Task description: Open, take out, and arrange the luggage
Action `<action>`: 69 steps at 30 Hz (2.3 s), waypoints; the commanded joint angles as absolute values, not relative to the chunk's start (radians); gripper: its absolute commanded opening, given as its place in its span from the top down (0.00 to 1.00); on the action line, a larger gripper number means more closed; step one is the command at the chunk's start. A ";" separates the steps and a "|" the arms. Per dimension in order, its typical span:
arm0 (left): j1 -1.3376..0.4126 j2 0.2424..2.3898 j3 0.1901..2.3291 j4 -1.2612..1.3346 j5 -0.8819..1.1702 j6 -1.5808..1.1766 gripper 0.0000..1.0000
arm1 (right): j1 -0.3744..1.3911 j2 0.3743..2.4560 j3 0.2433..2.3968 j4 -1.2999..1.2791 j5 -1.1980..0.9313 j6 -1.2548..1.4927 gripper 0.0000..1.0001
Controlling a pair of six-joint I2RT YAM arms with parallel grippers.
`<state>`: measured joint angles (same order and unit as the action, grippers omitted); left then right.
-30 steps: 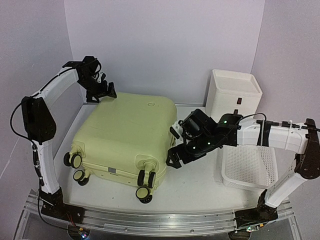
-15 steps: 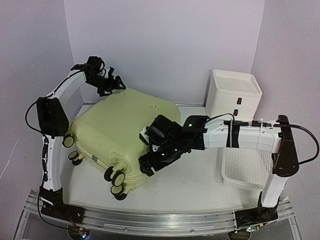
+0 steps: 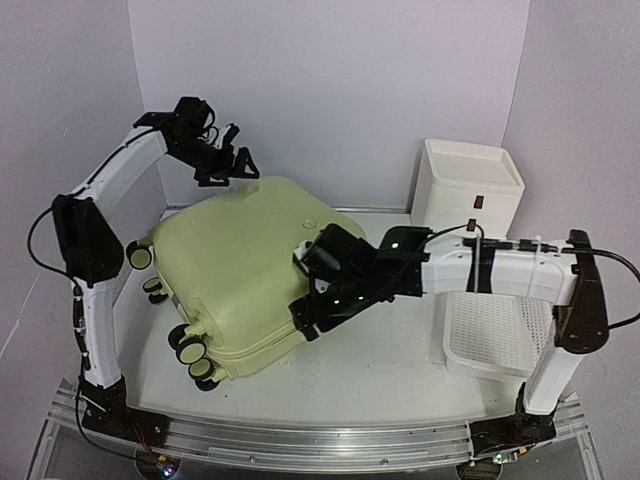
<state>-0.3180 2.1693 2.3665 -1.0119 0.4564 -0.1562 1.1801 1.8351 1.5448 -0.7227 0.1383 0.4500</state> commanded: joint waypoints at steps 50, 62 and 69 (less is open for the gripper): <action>-0.324 1.131 0.937 -0.493 0.388 -0.683 0.01 | 0.604 1.848 1.510 -0.221 -0.563 0.612 0.04; -0.323 1.499 1.219 -0.431 0.514 -0.577 0.02 | 0.675 1.739 1.310 -0.213 -0.406 0.699 0.05; -0.295 1.602 1.412 -0.533 0.463 -0.470 0.03 | 0.701 1.667 1.371 -0.512 -0.158 0.546 0.02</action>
<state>-0.2550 1.5711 1.3373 -0.5205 0.3561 -0.5941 0.6086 1.7077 1.3334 -0.2379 -0.2359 0.6865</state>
